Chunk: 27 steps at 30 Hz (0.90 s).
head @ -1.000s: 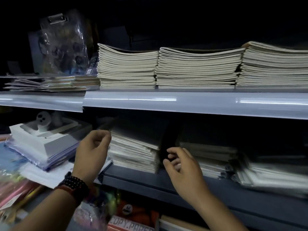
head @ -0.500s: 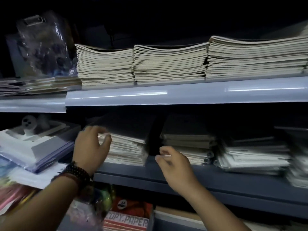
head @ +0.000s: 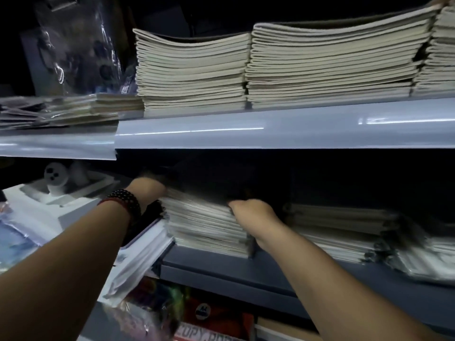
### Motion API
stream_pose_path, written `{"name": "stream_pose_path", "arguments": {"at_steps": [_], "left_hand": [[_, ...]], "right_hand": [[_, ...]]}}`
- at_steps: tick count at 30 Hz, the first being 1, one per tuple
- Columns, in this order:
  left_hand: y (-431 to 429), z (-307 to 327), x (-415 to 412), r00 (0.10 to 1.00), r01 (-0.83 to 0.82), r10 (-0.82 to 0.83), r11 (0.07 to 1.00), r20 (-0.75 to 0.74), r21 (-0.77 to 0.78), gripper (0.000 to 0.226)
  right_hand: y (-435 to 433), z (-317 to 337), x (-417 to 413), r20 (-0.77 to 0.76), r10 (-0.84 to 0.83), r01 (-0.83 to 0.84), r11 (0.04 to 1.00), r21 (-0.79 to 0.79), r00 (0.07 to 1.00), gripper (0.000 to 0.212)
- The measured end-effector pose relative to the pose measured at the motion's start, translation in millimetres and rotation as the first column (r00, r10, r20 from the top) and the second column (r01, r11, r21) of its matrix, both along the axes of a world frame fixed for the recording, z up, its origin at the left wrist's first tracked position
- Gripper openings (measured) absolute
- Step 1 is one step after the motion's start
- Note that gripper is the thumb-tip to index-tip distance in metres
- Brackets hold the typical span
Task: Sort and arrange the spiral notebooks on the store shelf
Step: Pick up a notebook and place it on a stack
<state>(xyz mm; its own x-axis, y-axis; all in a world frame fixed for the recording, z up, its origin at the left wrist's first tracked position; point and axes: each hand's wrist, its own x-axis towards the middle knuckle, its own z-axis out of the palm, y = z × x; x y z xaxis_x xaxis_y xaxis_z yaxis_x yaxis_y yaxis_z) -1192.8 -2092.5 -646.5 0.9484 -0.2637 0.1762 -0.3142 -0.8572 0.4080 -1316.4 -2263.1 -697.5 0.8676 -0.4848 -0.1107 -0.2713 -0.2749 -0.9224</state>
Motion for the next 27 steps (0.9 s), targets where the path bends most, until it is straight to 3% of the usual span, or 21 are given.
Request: {"name": "stream_pose_path", "arguments": {"at_steps": [1, 3, 5, 7, 9, 13, 17, 18, 21, 27], "left_hand": [[2.1, -2.7, 6.1, 0.998, -0.01, 0.0, 0.988, -0.064, -0.151, 0.034], [5.7, -13.1, 24.9, 0.94, -0.169, -0.052, 0.788, -0.338, -0.592, 0.027], [10.3, -21.6, 29.4, 0.934, -0.16, -0.131, 0.677, -0.332, -0.718, 0.025], [14.0, -24.3, 28.9, 0.943, -0.161, -0.091, 0.72, -0.321, -0.675, 0.02], [14.6, -20.9, 18.0, 0.961, -0.147, -0.063, 0.705, -0.268, -0.694, 0.016], [26.5, -22.0, -5.2, 0.999, -0.033, 0.026, 0.775, -0.021, -0.631, 0.027], [44.5, -34.0, -36.3, 0.985, 0.019, 0.085, 0.815, 0.153, -0.58, 0.024], [47.2, -38.8, -46.1, 0.983, 0.04, 0.075, 0.799, 0.165, -0.601, 0.023], [43.5, -54.5, -84.5, 0.99, 0.114, -0.035, 0.787, 0.14, -0.607, 0.02], [2.5, -79.3, -143.0, 0.927, 0.36, -0.278, 0.85, 0.254, -0.384, 0.027]], "right_hand": [[0.6, 2.4, 1.8, -0.012, -0.008, 0.008, 0.999, -0.038, 1.0, 0.027], [-1.0, 6.0, 3.3, -0.03, -0.006, 0.004, 0.996, -0.09, 1.0, 0.026], [-1.2, 6.2, 1.6, -0.045, 0.037, -0.043, 0.988, -0.147, 0.998, 0.031], [-1.3, 4.2, -2.1, -0.042, 0.068, -0.075, 0.979, -0.189, 0.997, 0.037], [-2.9, 0.5, -5.3, -0.022, 0.053, -0.056, 0.974, -0.222, 0.998, 0.038], [-5.4, -1.5, -24.1, 0.113, -0.011, 0.039, 0.967, -0.251, 0.994, 0.039], [-9.4, -9.1, -58.4, 0.296, 0.009, 0.077, 0.958, -0.276, 0.955, 0.016], [-10.7, -12.5, -68.8, 0.314, 0.037, 0.059, 0.955, -0.291, 0.949, 0.011], [-22.4, -24.9, -104.7, 0.328, 0.126, 0.011, 0.923, -0.384, 0.936, 0.028], [-60.6, -39.0, -178.9, 0.287, 0.128, 0.08, 0.785, -0.614, 0.949, 0.036]]}}
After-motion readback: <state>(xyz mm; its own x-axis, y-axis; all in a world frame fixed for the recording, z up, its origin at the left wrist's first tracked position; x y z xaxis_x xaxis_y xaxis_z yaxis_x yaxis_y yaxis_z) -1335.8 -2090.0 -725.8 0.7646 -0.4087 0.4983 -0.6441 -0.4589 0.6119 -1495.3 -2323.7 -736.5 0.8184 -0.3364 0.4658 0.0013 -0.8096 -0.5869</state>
